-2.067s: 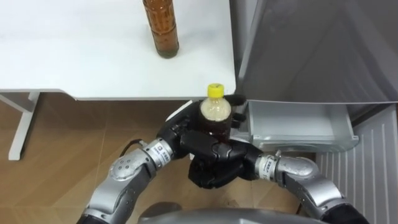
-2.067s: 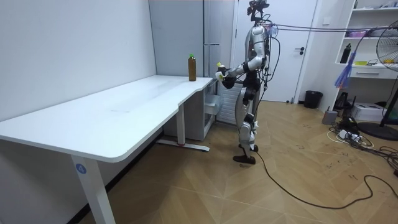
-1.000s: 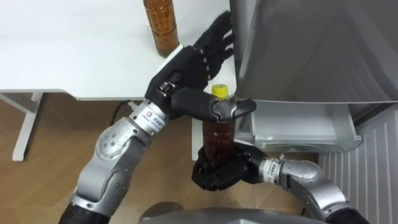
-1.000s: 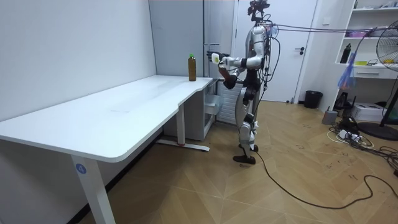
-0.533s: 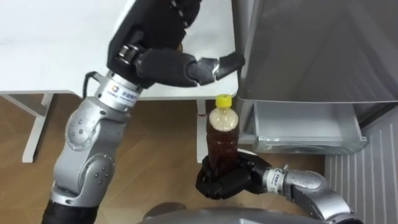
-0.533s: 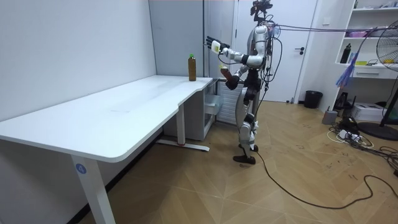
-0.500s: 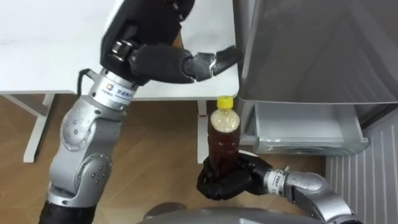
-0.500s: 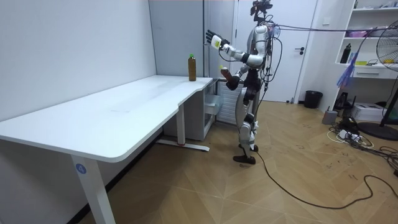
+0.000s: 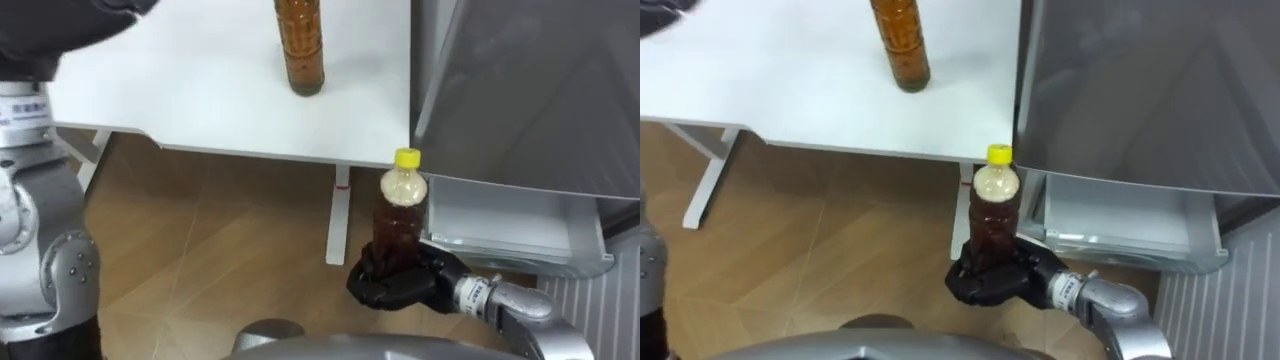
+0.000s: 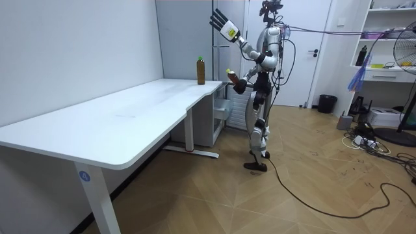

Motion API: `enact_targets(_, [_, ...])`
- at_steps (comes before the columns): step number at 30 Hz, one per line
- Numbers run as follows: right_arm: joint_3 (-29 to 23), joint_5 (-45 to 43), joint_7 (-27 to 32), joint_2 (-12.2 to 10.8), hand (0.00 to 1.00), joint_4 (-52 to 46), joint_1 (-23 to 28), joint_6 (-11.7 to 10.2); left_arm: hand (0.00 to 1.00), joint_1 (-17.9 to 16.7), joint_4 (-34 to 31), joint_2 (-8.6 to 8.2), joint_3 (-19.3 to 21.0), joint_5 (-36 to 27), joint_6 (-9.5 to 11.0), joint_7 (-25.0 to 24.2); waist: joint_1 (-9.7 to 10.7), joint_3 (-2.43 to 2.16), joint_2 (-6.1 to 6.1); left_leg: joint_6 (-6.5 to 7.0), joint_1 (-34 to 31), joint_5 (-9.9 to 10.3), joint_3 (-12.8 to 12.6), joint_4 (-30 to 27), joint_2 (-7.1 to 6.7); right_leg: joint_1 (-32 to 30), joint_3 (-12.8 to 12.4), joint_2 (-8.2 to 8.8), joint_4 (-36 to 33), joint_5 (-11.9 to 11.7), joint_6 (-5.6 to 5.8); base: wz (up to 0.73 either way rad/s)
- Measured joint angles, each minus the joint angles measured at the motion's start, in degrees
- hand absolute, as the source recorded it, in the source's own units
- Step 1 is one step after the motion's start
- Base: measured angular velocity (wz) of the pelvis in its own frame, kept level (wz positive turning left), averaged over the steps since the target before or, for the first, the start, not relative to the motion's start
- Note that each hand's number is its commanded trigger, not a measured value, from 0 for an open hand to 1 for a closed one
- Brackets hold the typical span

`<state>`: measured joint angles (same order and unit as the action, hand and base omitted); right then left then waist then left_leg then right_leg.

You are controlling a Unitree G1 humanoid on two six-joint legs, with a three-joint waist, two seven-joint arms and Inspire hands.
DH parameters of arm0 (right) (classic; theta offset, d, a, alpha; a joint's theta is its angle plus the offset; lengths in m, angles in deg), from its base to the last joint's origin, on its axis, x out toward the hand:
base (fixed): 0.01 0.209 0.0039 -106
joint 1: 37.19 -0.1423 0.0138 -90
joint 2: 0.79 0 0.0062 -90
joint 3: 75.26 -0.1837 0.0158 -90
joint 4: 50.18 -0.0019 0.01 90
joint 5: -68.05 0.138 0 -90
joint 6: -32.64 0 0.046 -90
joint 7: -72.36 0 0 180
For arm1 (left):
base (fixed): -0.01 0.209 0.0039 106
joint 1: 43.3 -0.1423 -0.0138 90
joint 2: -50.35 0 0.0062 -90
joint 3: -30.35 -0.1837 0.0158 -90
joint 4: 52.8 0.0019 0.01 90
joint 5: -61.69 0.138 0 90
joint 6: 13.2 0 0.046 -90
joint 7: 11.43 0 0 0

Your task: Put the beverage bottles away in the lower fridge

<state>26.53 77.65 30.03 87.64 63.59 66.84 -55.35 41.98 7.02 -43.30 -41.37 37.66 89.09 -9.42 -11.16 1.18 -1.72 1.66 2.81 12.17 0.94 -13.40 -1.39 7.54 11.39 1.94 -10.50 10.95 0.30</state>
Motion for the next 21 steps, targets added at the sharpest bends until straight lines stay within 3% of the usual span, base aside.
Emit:
enact_targets(5, [-0.12, -1.04, 2.26, -0.36, 1.00, 0.05, 2.19, -0.03, 0.00, -0.34, 6.96, -0.56, 4.94, 2.27, 1.79, 10.76, -1.70, -0.14, 0.00, 0.05, 1.46, -0.03, 0.72, 0.41, -0.30, 1.59, 0.80, 0.15, 0.87, 0.00, 0.00, 0.08])
enact_targets(9, [0.32, -1.03, 3.12, -0.81, 1.00, 0.04, 2.49, 0.00, 0.00, -3.15, 13.82, -0.81, 5.30, 2.57, 1.93, 18.62, -2.07, -0.56, -0.04, 0.04, 1.90, -0.05, 0.78, 1.22, -0.28, 1.76, 0.98, 0.10, 0.92, 0.00, 0.00, -0.01])
enact_targets(12, [0.80, -1.17, 4.19, -1.03, 1.00, 0.03, 2.44, 0.03, 0.00, -4.36, 24.71, -0.83, 4.49, 3.73, 1.92, 23.84, -2.65, -0.82, -0.61, 0.04, 2.65, -0.14, 0.63, 1.15, -0.27, 1.99, 1.44, 0.15, 0.90, 0.00, 0.00, -0.04])
enact_targets(15, [1.08, -0.46, 5.50, -1.24, 1.00, 0.00, 2.31, 0.58, 0.00, -5.08, 36.82, -0.86, 1.72, 0.34, 1.80, 28.28, -2.96, -0.80, -0.51, 0.02, 2.90, -0.13, 0.73, 1.60, -0.33, 2.50, 1.45, 0.14, 1.50, 0.04, 0.04, -0.01])
enact_targets(21, [4.35, -0.43, 8.29, -1.30, 1.00, 0.01, 1.99, 0.58, 0.00, -7.87, 50.47, -1.09, -4.86, -1.44, 1.49, 31.25, -3.38, -0.63, 1.60, -0.06, 2.39, -0.18, 0.58, 1.70, -0.37, 2.28, 1.33, 0.11, 1.94, 0.17, -0.11, 0.00])
